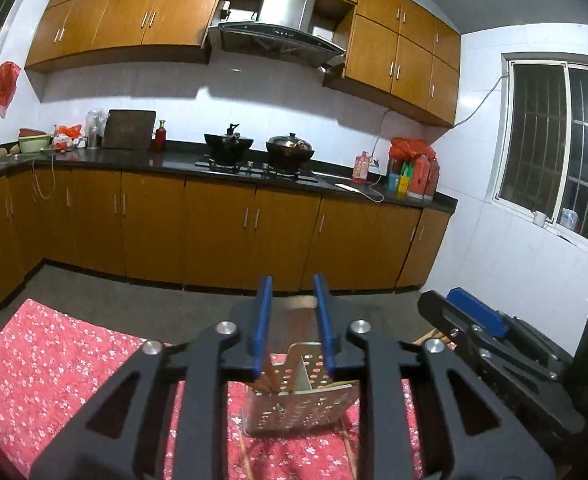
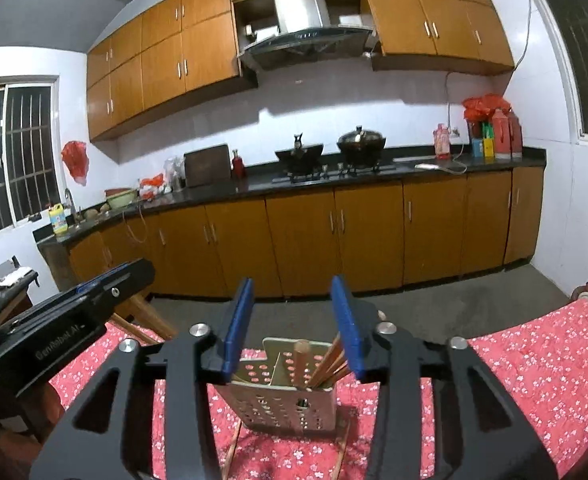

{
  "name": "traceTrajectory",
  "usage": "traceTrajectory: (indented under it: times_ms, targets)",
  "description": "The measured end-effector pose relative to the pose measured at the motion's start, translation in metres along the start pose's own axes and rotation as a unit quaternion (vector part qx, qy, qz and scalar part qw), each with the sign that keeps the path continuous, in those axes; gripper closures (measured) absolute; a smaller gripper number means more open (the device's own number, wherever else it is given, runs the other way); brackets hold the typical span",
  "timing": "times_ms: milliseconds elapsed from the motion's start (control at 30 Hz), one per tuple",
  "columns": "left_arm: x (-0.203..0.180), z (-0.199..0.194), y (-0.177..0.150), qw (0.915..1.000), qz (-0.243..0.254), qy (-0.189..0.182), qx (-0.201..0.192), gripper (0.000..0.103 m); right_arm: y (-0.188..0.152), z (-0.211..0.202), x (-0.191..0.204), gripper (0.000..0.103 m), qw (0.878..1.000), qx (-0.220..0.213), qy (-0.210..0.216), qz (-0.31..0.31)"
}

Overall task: Organize utensils
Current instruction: 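Lower both chopsticks into the holder and open both grippers, then move both open grippers back down to the last chopsticks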

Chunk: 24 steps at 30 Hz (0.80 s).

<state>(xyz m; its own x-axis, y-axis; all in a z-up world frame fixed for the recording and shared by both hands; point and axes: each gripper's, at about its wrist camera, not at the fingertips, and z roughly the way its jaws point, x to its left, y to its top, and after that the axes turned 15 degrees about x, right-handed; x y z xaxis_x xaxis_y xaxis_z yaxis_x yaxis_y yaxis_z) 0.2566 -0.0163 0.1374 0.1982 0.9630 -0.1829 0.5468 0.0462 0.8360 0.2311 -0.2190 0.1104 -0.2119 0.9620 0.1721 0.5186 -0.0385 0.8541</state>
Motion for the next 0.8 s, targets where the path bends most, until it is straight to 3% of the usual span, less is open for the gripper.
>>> traceTrajectory:
  times_ms: [300,433,600,800]
  targets:
    - [0.014,-0.033,-0.007,0.9995,-0.022,-0.009,-0.022,0.073,-0.003,-0.030,-0.010,0.060,1.000,-0.026,0.003,0.005]
    - [0.025,-0.054,-0.020,0.9991,-0.030,0.002,-0.029,0.070,-0.020,-0.041,-0.029,0.060,1.000,-0.015,-0.011,0.025]
    - [0.046,-0.059,-0.059,0.9985,-0.042,0.035,0.003,0.069,-0.057,-0.021,-0.057,0.059,0.996,0.055,-0.033,0.063]
    - [0.065,-0.021,-0.118,0.9902,-0.063,0.064,0.107,0.069,-0.131,0.036,-0.075,0.060,0.970,0.213,-0.027,0.111]
